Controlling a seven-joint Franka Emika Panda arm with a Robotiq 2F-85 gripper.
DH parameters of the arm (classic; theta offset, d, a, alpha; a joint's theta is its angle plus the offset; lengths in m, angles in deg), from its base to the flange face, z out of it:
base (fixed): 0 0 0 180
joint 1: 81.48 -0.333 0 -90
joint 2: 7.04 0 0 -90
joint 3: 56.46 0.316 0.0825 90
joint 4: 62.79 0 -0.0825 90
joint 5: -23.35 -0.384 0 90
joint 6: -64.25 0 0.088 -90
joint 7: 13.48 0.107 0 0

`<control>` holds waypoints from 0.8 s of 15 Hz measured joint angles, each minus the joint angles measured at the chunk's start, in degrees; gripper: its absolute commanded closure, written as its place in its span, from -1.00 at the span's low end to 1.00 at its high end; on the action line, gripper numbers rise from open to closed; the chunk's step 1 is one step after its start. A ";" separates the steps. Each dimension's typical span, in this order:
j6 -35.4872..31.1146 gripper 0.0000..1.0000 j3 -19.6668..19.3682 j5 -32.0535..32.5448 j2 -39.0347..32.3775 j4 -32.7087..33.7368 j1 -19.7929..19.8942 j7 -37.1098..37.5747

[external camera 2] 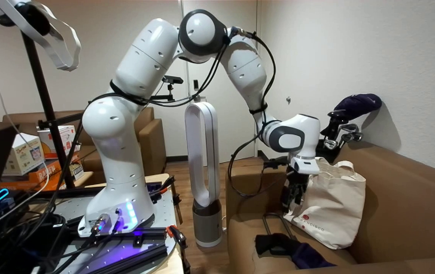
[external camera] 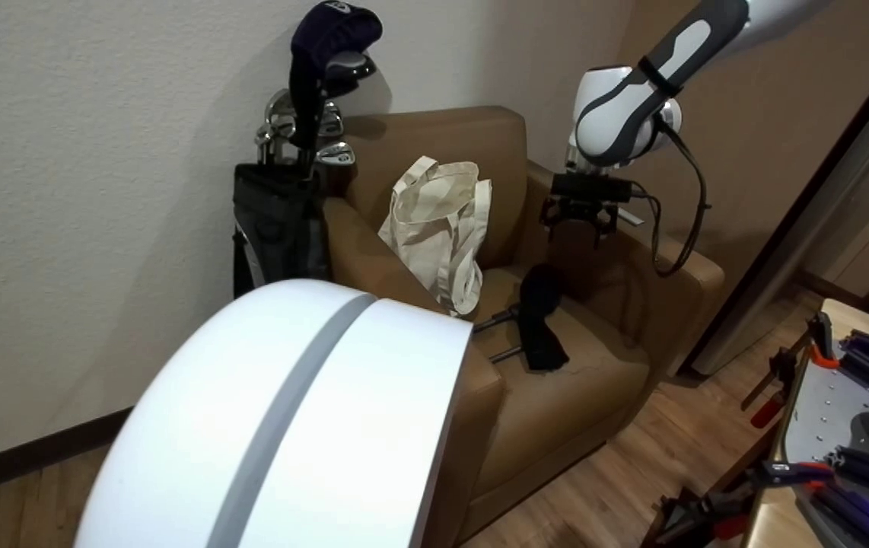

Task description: Put the sock in the bag

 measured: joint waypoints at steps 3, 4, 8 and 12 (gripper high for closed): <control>-2.35 -1.00 1.51 -4.96 -4.48 1.94 3.24 -4.89; -2.46 -1.00 1.82 -6.19 -5.71 2.62 4.02 -6.30; -3.14 -1.00 3.09 -10.19 -9.31 4.54 6.30 -12.22; -4.20 -1.00 3.43 -11.44 -12.72 6.83 6.63 -15.28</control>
